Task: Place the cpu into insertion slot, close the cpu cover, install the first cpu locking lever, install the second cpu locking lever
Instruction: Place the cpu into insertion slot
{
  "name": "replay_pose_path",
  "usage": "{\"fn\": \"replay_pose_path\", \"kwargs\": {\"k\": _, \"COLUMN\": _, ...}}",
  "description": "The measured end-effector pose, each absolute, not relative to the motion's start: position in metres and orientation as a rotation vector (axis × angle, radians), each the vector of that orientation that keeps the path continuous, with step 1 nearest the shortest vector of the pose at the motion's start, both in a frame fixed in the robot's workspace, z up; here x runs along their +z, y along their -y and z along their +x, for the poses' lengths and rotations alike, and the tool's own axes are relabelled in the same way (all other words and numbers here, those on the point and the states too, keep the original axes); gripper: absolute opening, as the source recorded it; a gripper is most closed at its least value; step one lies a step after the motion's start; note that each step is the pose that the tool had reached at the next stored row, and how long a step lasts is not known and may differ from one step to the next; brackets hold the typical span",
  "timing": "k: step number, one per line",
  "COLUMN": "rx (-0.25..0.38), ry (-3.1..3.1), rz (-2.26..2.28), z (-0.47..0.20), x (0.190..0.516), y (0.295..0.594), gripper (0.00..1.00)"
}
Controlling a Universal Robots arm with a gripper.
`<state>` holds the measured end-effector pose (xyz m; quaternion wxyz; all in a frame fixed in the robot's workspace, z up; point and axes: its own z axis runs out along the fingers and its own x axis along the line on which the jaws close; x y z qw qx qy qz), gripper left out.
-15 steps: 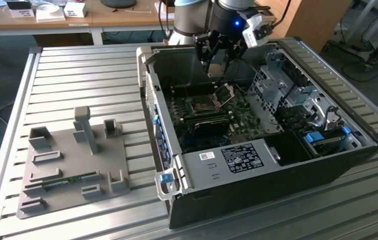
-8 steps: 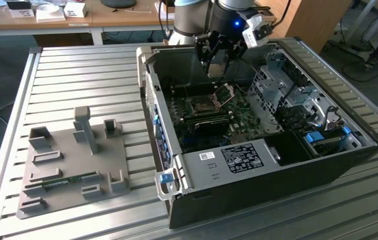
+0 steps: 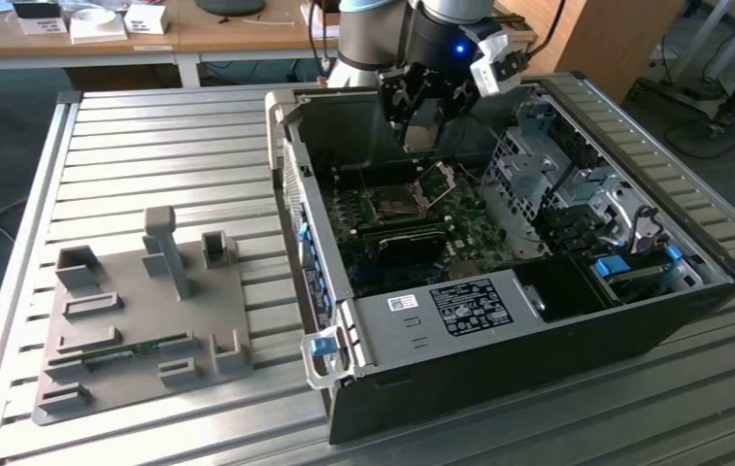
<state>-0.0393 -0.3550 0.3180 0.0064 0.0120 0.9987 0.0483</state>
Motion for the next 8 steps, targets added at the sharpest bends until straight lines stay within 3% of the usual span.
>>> {"fn": "replay_pose_path", "kwargs": {"k": 8, "rx": 0.151, "ry": -3.125, "rz": 0.038, "z": -0.0393, "x": 0.3155, "y": 0.3550, "gripper": 0.54}}
